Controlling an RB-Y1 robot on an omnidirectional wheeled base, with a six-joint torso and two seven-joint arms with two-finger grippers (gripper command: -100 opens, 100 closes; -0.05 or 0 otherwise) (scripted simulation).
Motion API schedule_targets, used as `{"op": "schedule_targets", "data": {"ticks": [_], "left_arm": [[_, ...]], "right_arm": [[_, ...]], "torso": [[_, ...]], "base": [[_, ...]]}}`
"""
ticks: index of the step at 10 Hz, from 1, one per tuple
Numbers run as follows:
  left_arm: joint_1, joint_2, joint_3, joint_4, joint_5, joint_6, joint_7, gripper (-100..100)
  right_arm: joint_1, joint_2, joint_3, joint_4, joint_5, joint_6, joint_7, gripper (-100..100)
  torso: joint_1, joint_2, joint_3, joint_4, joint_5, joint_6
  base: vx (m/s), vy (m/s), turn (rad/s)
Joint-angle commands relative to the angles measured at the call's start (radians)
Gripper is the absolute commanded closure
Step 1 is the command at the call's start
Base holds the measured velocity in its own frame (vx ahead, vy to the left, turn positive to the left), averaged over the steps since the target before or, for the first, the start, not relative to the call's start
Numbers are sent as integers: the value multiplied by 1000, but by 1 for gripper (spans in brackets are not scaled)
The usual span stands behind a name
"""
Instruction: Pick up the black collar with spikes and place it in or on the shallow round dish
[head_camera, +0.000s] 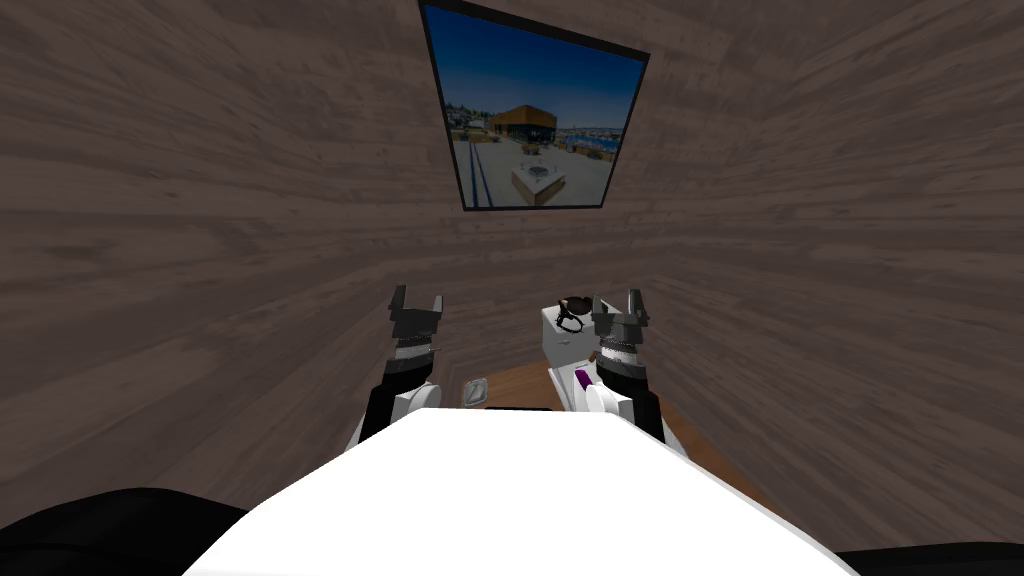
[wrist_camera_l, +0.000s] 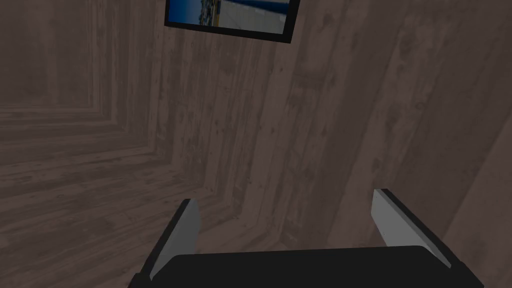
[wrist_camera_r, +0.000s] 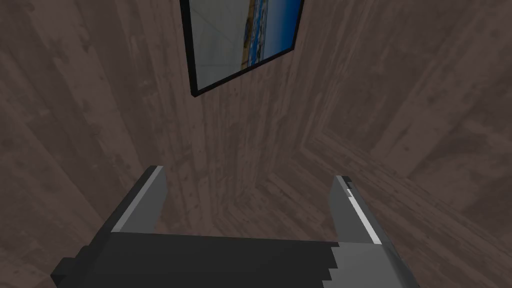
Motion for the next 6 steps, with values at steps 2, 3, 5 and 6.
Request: {"op": "schedule_targets", "data": {"ticks": [2,3,5,6], "left_arm": [[0,0,0,0,0,0,0,0],[0,0,0,0,0,0,0,0],[0,0,0,0,0,0,0,0],[0,0,0,0,0,0,0,0]], "right_arm": [[-3,-59,-5,18,23,-11,39,-100],[-6,-83,-8,30,39,-17,65,-100],[-13,-127,-18,63,82,-34,123,-100],[-13,-127,-18,63,82,-34,133,-100]], "torso": [[0,0,0,0,0,0],[-1,1,0,0,0,0],[-1,2,1,0,0,0],[-1,2,1,0,0,0]], "base": [[-10,-1,-4],[-18,-6,-5],[-29,-8,-7],[-22,-6,-4]]}}
